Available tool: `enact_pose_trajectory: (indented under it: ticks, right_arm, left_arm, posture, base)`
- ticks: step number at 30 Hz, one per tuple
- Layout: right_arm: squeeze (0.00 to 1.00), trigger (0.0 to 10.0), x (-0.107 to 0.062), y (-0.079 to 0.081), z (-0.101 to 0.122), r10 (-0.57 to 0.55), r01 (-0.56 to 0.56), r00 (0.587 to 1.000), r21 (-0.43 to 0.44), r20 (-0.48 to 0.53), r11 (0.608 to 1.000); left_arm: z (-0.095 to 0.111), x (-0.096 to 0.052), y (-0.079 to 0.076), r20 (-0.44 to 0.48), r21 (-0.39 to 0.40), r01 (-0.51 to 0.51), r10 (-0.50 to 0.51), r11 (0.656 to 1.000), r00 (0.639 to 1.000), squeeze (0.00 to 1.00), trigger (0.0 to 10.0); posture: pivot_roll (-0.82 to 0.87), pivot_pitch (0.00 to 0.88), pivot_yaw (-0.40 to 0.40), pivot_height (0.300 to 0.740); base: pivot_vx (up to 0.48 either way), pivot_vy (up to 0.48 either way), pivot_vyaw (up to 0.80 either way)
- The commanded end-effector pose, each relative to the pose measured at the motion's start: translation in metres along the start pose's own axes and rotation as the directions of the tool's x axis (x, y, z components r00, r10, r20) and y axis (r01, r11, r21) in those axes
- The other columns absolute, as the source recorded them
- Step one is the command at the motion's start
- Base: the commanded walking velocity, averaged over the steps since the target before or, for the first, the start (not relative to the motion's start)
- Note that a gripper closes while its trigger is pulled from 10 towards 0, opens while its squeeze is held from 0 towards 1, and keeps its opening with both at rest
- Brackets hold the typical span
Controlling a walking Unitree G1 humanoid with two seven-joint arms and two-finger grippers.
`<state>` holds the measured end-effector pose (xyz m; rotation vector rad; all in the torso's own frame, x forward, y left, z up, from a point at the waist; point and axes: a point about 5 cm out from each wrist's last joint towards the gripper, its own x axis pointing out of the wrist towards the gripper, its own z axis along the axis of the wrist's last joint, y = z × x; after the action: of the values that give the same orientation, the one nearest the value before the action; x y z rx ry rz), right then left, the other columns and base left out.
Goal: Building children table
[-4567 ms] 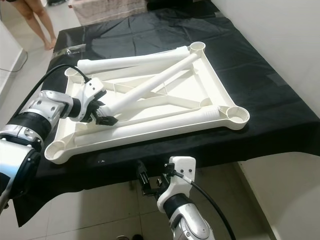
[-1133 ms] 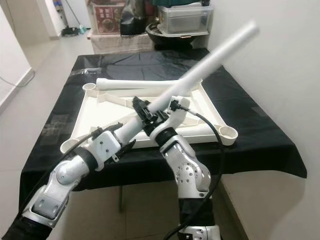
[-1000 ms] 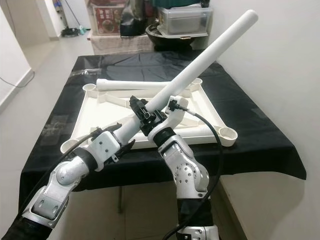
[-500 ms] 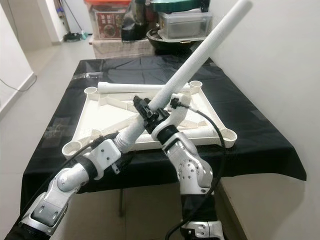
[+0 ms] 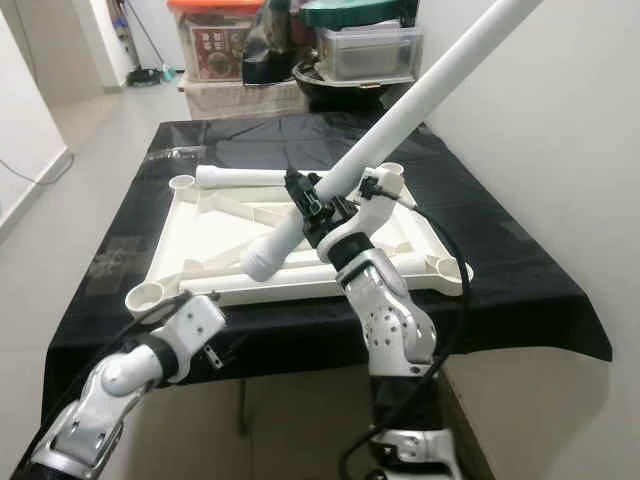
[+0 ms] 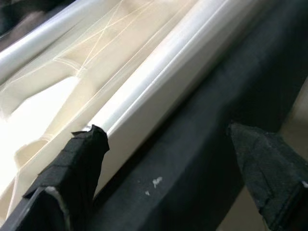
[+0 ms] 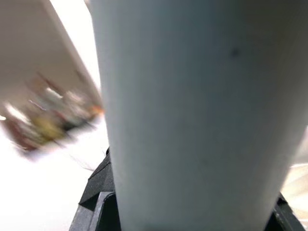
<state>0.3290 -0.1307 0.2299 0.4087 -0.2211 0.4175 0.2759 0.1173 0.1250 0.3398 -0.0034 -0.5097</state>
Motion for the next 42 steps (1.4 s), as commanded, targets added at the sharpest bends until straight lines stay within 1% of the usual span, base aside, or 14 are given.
enact_pose_trajectory:
  ticks: [1, 2, 3, 4, 5, 6, 7, 8, 13, 16, 20, 29, 34, 42]
  right_arm:
    - [0.0, 10.0, -0.014, -0.007, -0.004, -0.061, 0.059, 0.998, -0.152, -0.004, 0.987]
    - [0.0, 10.0, -0.014, -0.007, -0.004, -0.061, 0.059, 0.998, -0.152, -0.004, 0.987]
    - [0.0, 10.0, -0.027, -0.013, -0.01, -0.096, 0.091, 0.995, -0.225, -0.009, 0.97]
    - [0.0, 10.0, -0.027, -0.013, -0.01, -0.096, 0.091, 0.995, -0.225, -0.009, 0.97]
    - [0.0, 10.0, -0.035, -0.016, -0.014, -0.127, 0.12, 0.992, -0.265, -0.009, 0.957]
    - [0.0, 10.0, -0.039, -0.018, -0.017, -0.158, 0.151, 0.988, -0.268, -0.004, 0.952]
    - [0.0, 10.0, -0.039, -0.018, -0.017, -0.158, 0.151, 0.988, -0.268, -0.004, 0.952]
    - [0.0, 10.0, -0.039, -0.017, -0.019, -0.167, 0.161, 0.986, -0.263, -0.001, 0.951]
    - [0.0, 10.0, -0.035, -0.014, -0.021, -0.168, 0.162, 0.986, -0.252, 0.001, 0.954]
    - [0.0, 10.0, -0.029, -0.01, -0.021, -0.153, 0.15, 0.988, -0.253, 0.008, 0.956]
    - [0.0, 10.0, -0.025, -0.009, -0.022, -0.155, 0.153, 0.988, -0.254, 0.015, 0.955]
    - [0.0, 10.0, -0.026, -0.005, -0.026, -0.151, 0.15, 0.988, -0.258, 0.013, 0.954]
    - [0.0, 10.0, -0.025, -0.004, -0.025, -0.144, 0.143, 0.99, -0.254, 0.015, 0.957]
    - [0.0, 10.0, -0.022, -0.003, -0.02, -0.131, 0.133, 0.991, -0.253, 0.027, 0.958]
  left_arm:
    - [0.005, -0.009, -0.002, 0.015, -0.107, -0.082, 0.084, 0.991, 0.996, 0.0, 10.0]
    - [0.005, -0.009, -0.002, 0.015, -0.107, -0.082, 0.084, 0.991, 0.996, 0.0, 10.0]
    - [0.008, -0.015, -0.009, 0.029, -0.159, -0.122, 0.128, 0.98, 0.991, 0.0, 10.0]
    - [0.008, -0.015, -0.009, 0.029, -0.159, -0.122, 0.128, 0.98, 0.991, 0.0, 10.0]
    - [0.009, -0.019, -0.016, 0.034, -0.186, -0.152, 0.161, 0.971, 0.986, 0.0, 10.0]
    - [0.01, -0.021, -0.022, 0.035, -0.21, -0.173, 0.184, 0.962, 0.982, 0.0, 10.0]
    - [0.01, -0.021, -0.022, 0.035, -0.21, -0.173, 0.184, 0.962, 0.982, 0.0, 10.0]
    - [0.011, -0.022, -0.027, 0.034, -0.222, -0.187, 0.199, 0.957, 0.979, 0.0, 10.0]
    - [0.013, -0.021, -0.031, 0.037, -0.236, -0.196, 0.211, 0.952, 0.977, 0.0, 10.0]
    - [0.017, -0.018, -0.027, 0.04, -0.248, -0.218, 0.235, 0.944, 0.971, 0.0, 10.0]
    - [0.028, -0.014, -0.015, 0.039, -0.301, -0.27, 0.294, 0.915, 0.955, 0.0, 10.0]
    - [0.033, -0.014, -0.013, 0.053, -0.282, -0.283, 0.309, 0.917, 0.95, 0.0, 10.0]
    - [0.038, -0.012, -0.005, 0.072, -0.249, -0.316, 0.343, 0.916, 0.937, 0.0, 10.0]
    - [0.045, -0.01, 0.001, 0.096, -0.234, -0.324, 0.353, 0.917, 0.931, 0.0, 10.0]
  posture:
    - [0.02, 0.0, 0.003, 0.74]
    - [0.02, 0.0, 0.003, 0.74]
    - [0.01, 0.0, 0.001, 0.74]
    - [0.01, 0.0, 0.001, 0.74]
    - [0.02, 0.0, -0.001, 0.74]
    - [0.02, 0.0, -0.005, 0.74]
    - [0.02, 0.0, -0.005, 0.74]
    - [0.02, 0.0, -0.006, 0.74]
    - [0.02, 0.0, -0.013, 0.74]
    - [0.03, 0.0, -0.02, 0.74]
    - [0.02, 0.0, -0.028, 0.74]
    - [0.02, 0.0, -0.031, 0.74]
    - [0.02, 0.0, -0.033, 0.74]
    - [0.02, 0.0, -0.038, 0.74]
  base:
    - [0.0, 0.0, 0.0]
    - [0.0, 0.0, 0.0]
    - [0.0, 0.0, 0.0]
    - [0.0, 0.0, 0.0]
    - [0.0, 0.0, 0.73]
    - [0.0, 0.0, 0.8]
    - [0.0, 0.0, 0.8]
    - [0.0, 0.0, 0.8]
    - [0.0, 0.0, 0.8]
    - [0.0, 0.0, 0.79]
    - [0.0, 0.36, 0.0]
    - [0.0, 0.48, 0.0]
    - [0.097, 0.45, 0.0]
    - [0.439, 0.0, 0.0]
